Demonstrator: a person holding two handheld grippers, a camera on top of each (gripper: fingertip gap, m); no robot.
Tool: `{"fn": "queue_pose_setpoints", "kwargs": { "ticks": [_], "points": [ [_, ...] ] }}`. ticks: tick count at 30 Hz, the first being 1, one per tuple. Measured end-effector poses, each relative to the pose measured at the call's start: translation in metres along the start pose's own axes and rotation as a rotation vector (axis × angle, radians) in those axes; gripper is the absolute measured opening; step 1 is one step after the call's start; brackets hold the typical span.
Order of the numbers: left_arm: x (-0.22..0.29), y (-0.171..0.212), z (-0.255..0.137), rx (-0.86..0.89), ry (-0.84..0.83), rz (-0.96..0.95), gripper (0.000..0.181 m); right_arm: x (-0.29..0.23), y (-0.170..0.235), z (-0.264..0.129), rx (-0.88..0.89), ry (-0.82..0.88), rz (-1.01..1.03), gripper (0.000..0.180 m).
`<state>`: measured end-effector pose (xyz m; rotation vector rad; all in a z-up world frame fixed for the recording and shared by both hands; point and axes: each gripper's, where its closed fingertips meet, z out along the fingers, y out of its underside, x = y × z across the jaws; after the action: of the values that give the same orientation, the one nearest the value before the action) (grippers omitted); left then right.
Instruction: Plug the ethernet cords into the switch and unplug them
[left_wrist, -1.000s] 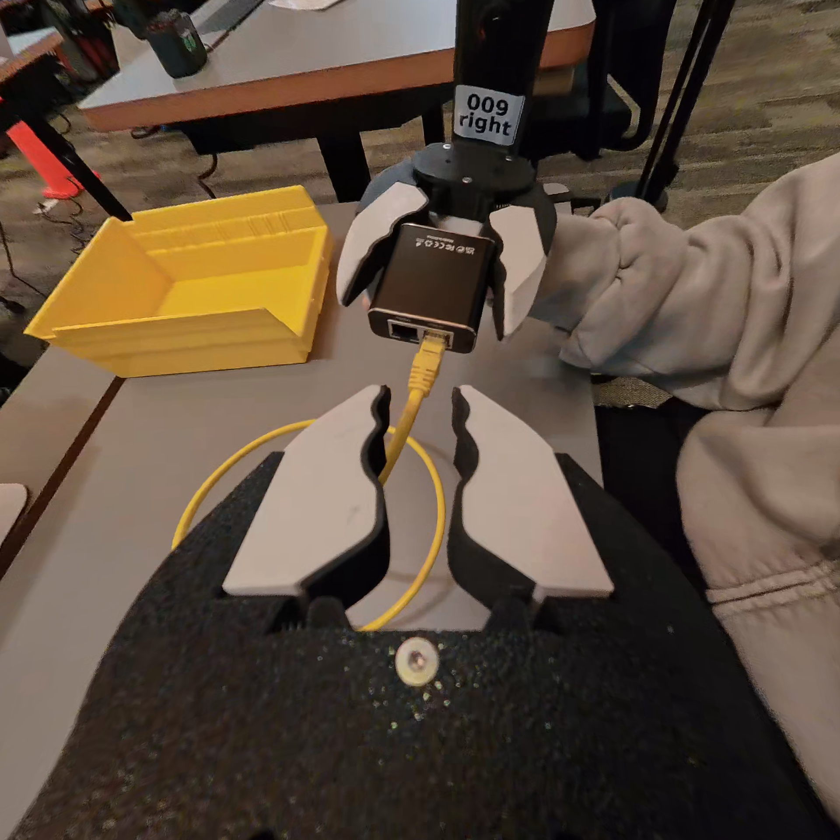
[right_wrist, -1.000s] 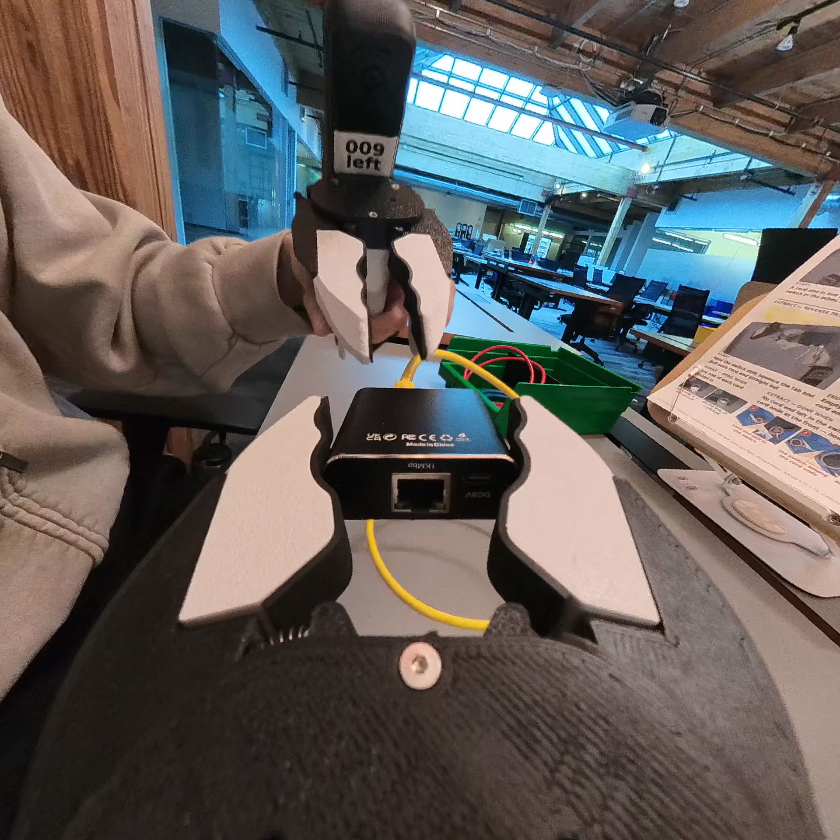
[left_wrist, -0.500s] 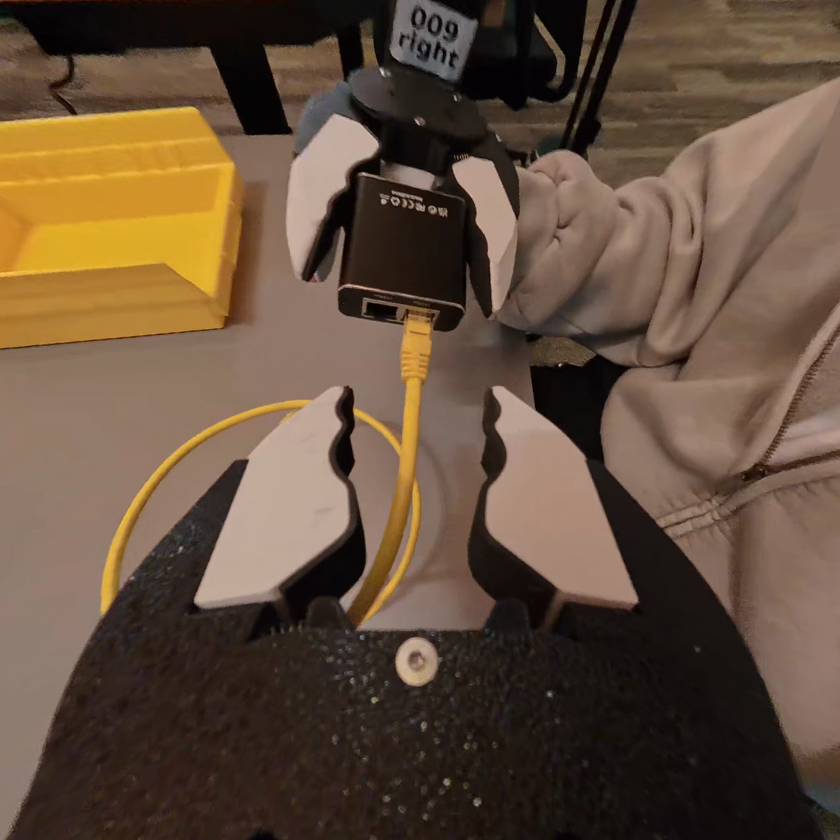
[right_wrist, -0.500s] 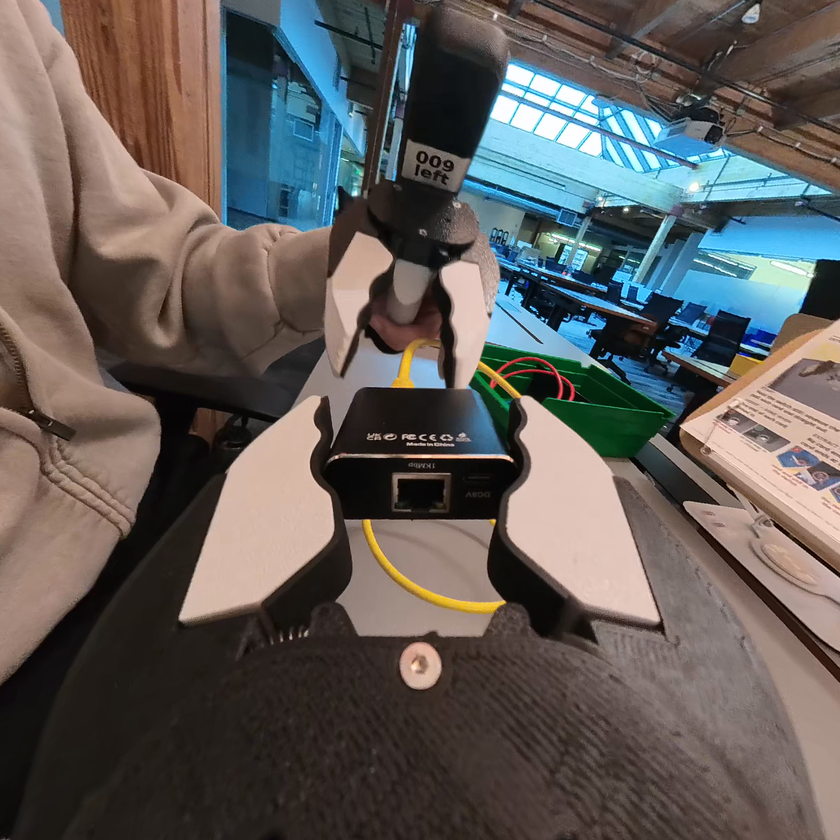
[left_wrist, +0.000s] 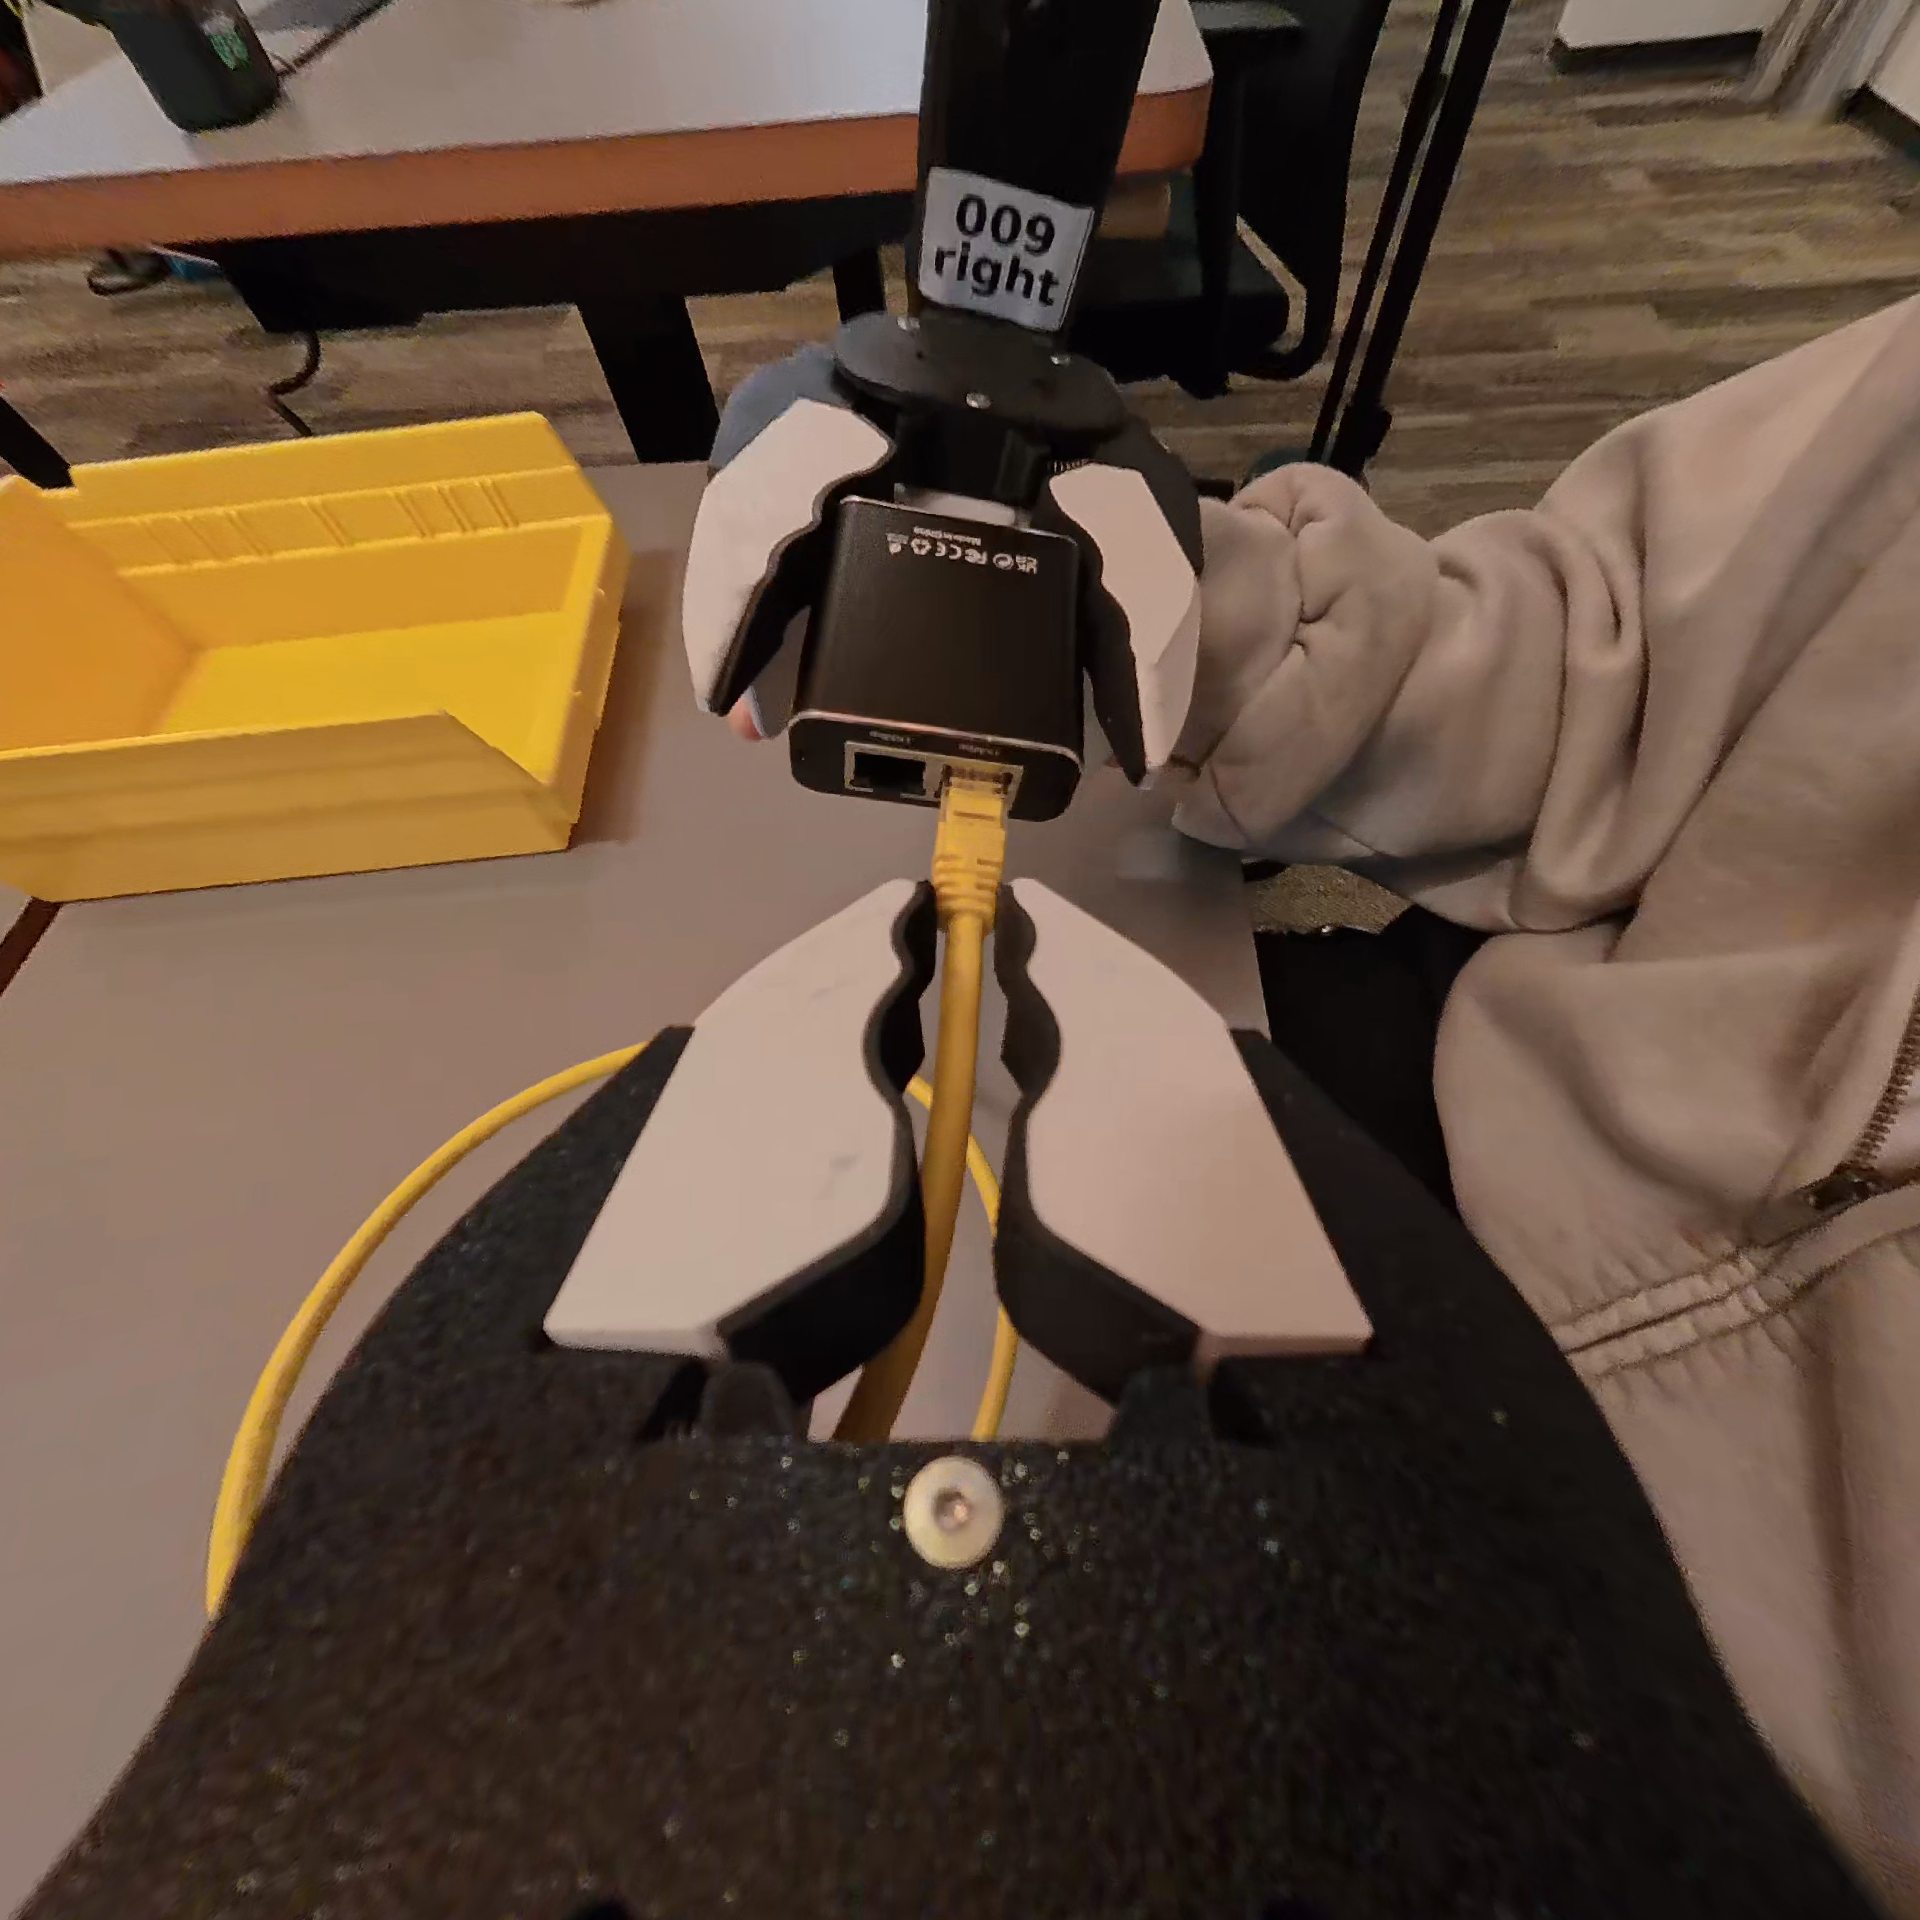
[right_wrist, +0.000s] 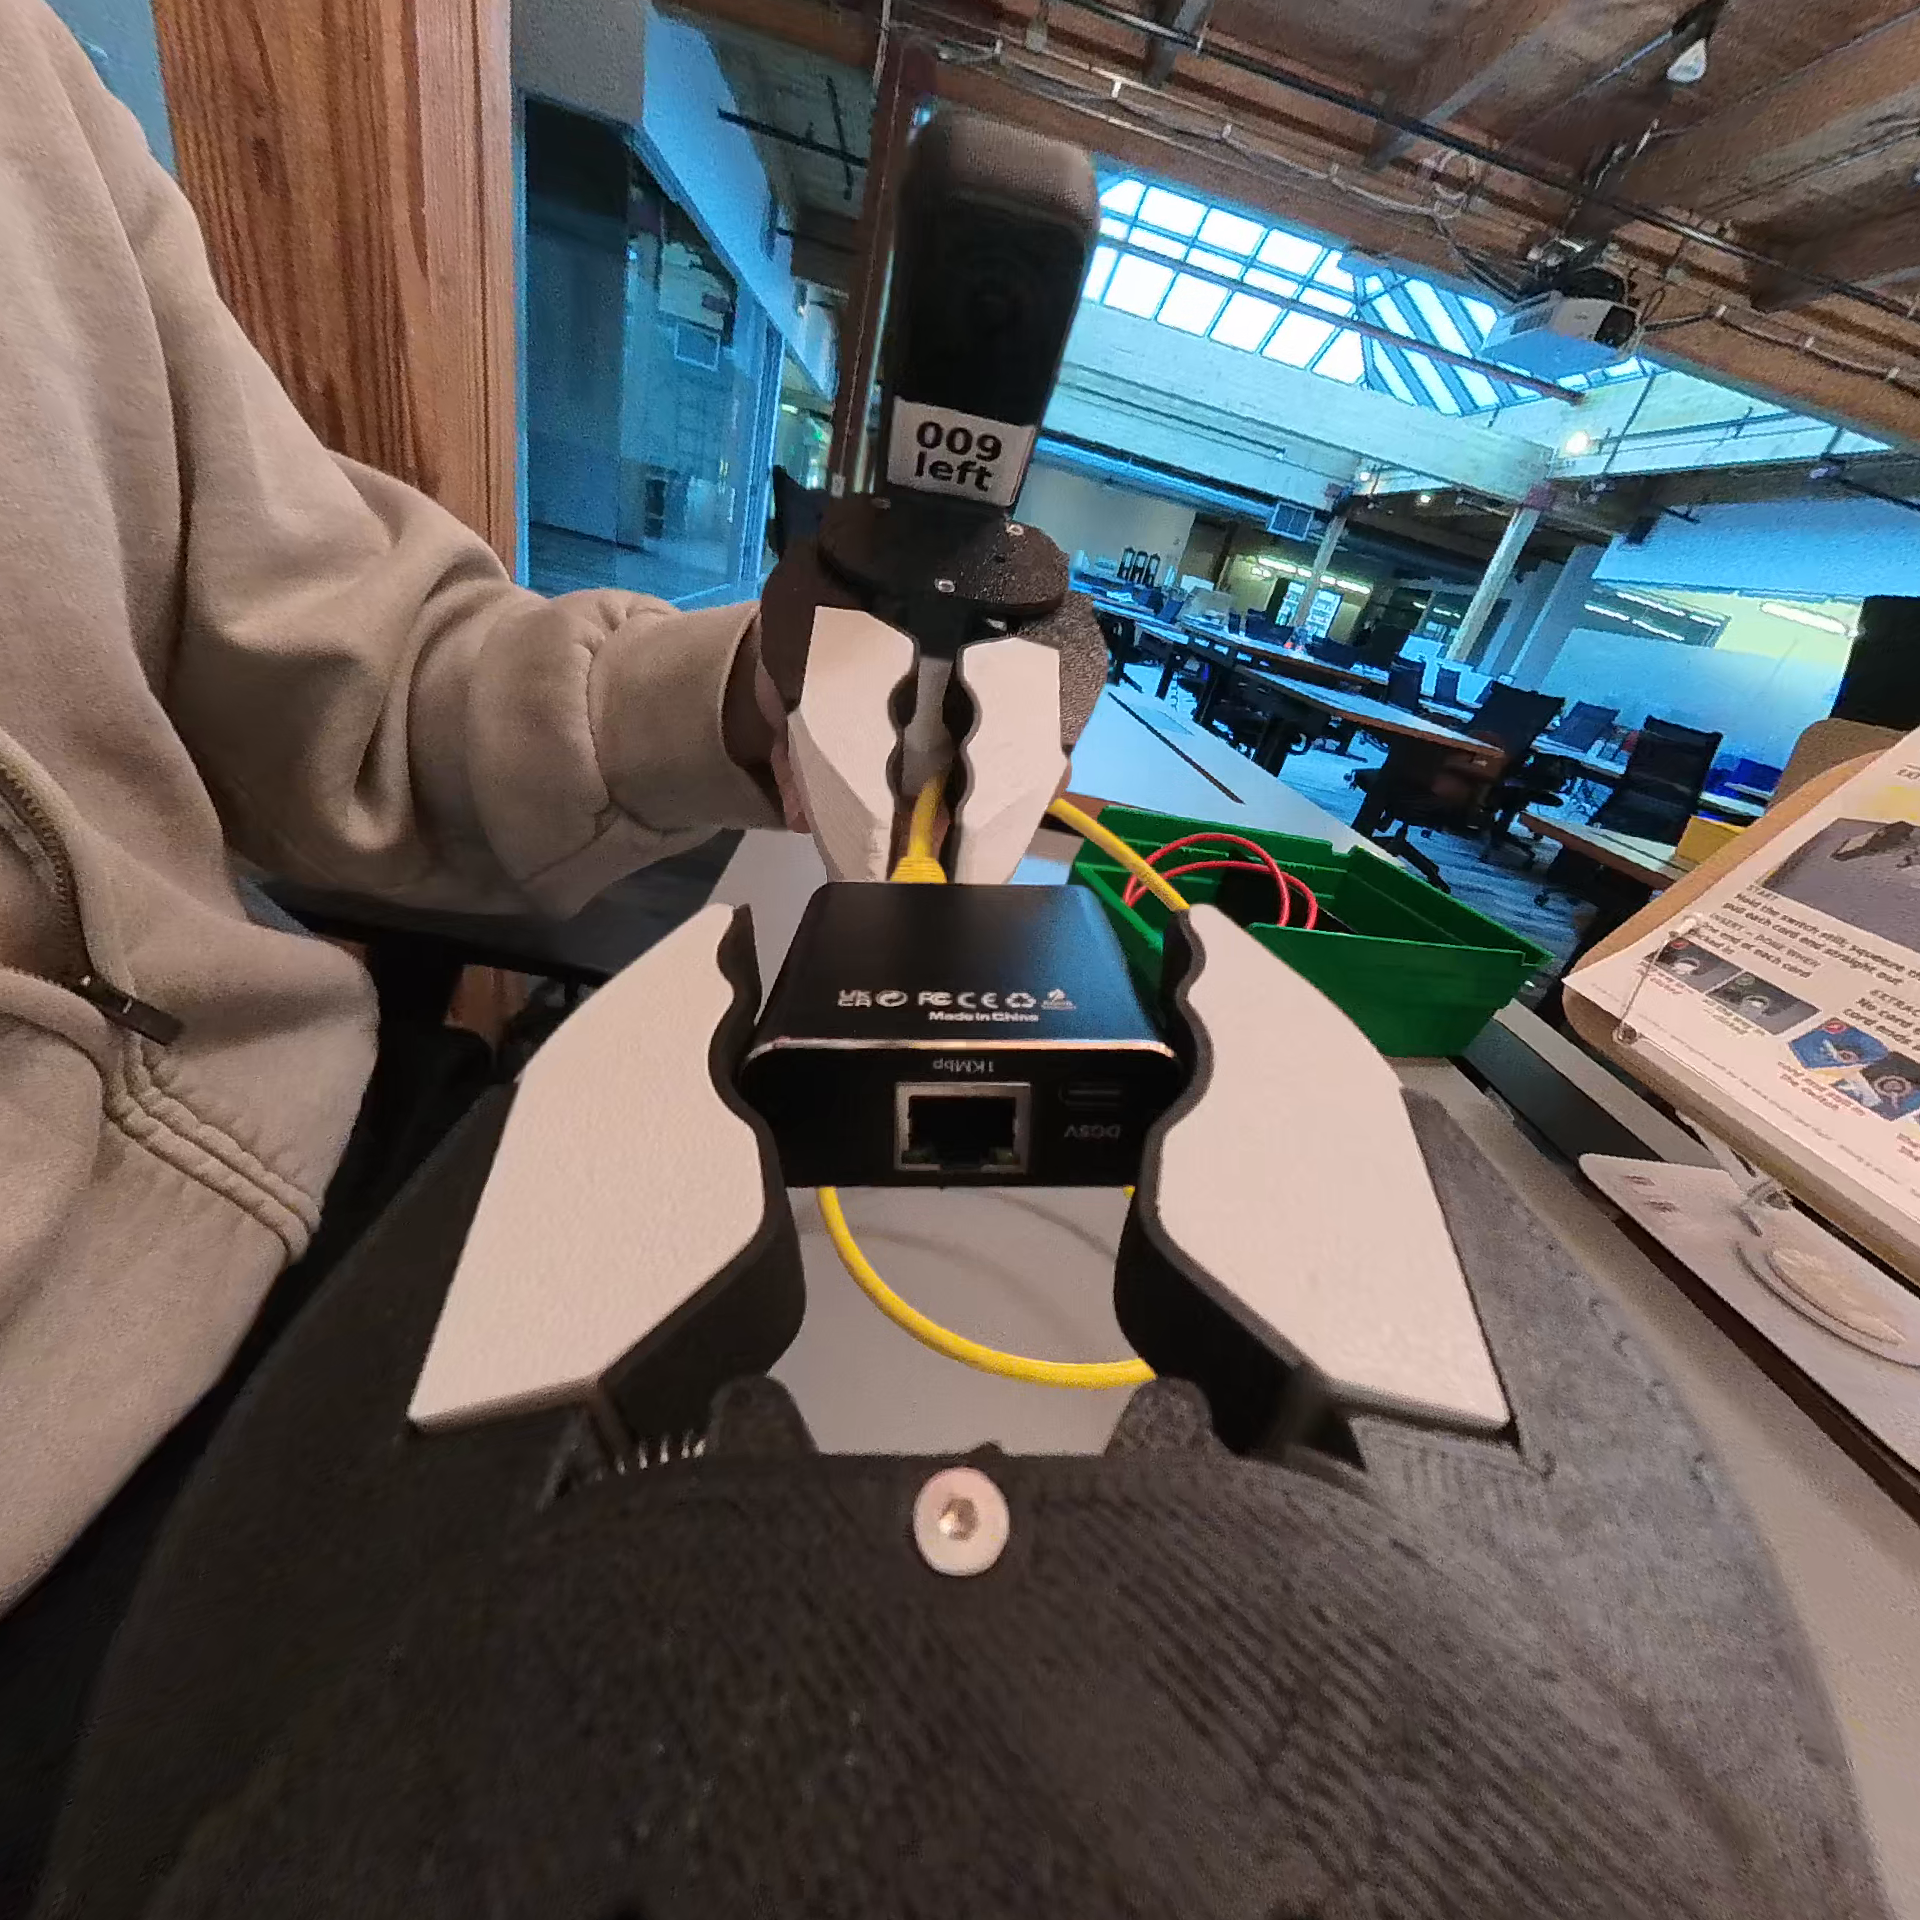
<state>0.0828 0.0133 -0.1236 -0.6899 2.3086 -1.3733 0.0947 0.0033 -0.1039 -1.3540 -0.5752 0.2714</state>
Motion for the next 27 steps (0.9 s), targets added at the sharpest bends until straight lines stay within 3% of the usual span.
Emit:
{"fn": "queue_pose_setpoints", "kwargs": {
  "ticks": [10,14,19,27],
  "points": [
    [-0.007,0.018,0.001,-0.147,-0.058,0.005,0.01,0.005,0.011,0.011,-0.02,0.009,0.105,0.076],
    [-0.008,-0.001,0.001,0.046,-0.062,-0.069,0.01,0.009,0.002,0.002,0.032,0.028,0.096,0.076],
    [-0.014,0.004,0.002,-0.014,-0.176,-0.016,0.01,0.013,0.023,0.001,-0.117,0.07,0.078,0.076],
    [-0.022,0.009,-0.002,0.012,-0.262,-0.04,0.011,0.025,0.022,0.01,0.007,0.108,0.205,0.077]
  ]
}}
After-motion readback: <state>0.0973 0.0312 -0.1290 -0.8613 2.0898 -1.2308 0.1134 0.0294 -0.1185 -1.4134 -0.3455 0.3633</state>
